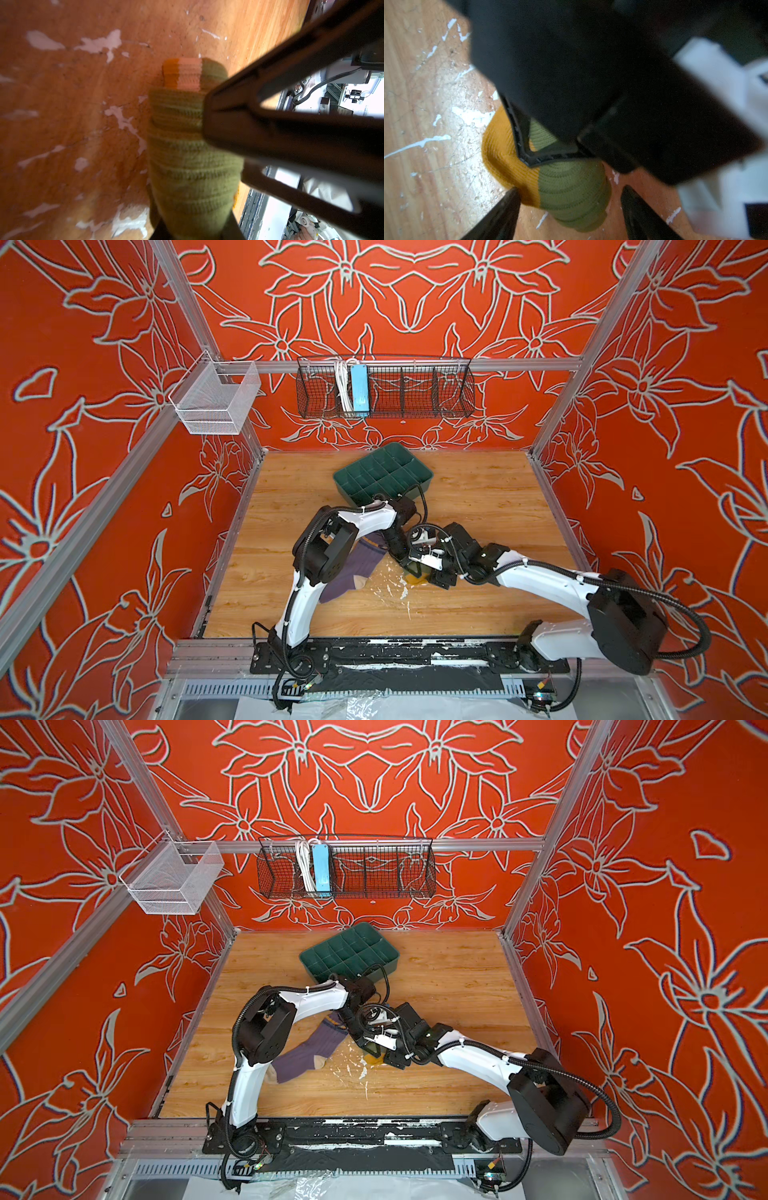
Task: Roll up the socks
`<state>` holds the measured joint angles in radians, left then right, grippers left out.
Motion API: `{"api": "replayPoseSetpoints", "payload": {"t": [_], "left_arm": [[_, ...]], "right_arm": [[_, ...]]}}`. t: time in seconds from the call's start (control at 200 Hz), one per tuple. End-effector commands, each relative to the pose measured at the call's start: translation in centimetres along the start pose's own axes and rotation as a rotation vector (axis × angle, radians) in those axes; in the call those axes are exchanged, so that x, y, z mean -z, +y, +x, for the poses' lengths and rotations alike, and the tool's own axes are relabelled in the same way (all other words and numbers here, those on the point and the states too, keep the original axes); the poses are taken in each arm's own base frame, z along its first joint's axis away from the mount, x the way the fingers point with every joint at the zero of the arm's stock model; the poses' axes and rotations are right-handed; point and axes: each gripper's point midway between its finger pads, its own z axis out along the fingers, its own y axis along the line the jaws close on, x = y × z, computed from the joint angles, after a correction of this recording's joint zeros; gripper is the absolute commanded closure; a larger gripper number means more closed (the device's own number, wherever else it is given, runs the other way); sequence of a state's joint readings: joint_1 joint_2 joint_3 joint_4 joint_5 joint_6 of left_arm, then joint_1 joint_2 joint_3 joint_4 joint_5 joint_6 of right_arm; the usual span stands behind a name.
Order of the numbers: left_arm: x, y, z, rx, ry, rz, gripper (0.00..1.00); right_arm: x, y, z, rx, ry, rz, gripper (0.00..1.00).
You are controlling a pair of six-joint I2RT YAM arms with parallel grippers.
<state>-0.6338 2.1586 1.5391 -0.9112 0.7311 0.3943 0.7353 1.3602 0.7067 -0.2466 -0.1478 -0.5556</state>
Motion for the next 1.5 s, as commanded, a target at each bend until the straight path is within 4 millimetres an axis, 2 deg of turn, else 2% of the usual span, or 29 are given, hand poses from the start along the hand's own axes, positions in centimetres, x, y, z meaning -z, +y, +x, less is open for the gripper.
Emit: {"api": "replayPoseSetpoints", "payload": {"t": [0.0,0.23,0.34,0.716,0.901,1.026,1.171,1.246,1.376,1.496], "left_arm": [[-0.2,1.1,0.8,0.015,0.029,-0.05,1.0],[-0.3,0.7,0.9,0.014,0.036,-0.024,1.0],[-0.3,0.5,0.8,0.013,0.038,-0.007,1.0],[0.4,0.6,-0.1,-0.01,0.023,-0.033,1.0],[0.7,0.0,-0.4,-0.03,0.016,-0.009,1.0],[1.3,-1.9,-0.6,-0.048,0.003,0.076,1.0],[2.2,-2.9,-0.9,-0.049,-0.006,0.094,1.0],[2.5,-3.3,-1.1,-0.049,-0.016,0.098,1.0],[2.8,-4.9,-1.1,-0.063,-0.03,0.131,1.0],[2.7,-5.5,-0.7,-0.072,-0.03,0.134,1.0]], "right_arm": [[-0.2,-0.3,-0.7,-0.006,-0.003,-0.005,0.22],[-2.0,-0.7,1.9,-0.007,0.106,0.039,0.3],[-2.6,-0.6,2.5,0.013,0.12,0.047,0.32],[-3.4,1.9,6.4,0.166,0.302,-0.077,0.32],[-3.1,2.9,8.3,0.198,0.365,-0.125,0.41],[-2.1,3.2,8.6,0.202,0.375,-0.13,0.41],[-0.3,3.1,8.2,0.211,0.34,-0.098,0.25],[0.1,2.8,8.0,0.222,0.321,-0.074,0.2],[-0.3,2.0,7.7,0.222,0.313,-0.03,0.18],[0.1,1.5,5.8,0.192,0.233,-0.001,0.18]]}}
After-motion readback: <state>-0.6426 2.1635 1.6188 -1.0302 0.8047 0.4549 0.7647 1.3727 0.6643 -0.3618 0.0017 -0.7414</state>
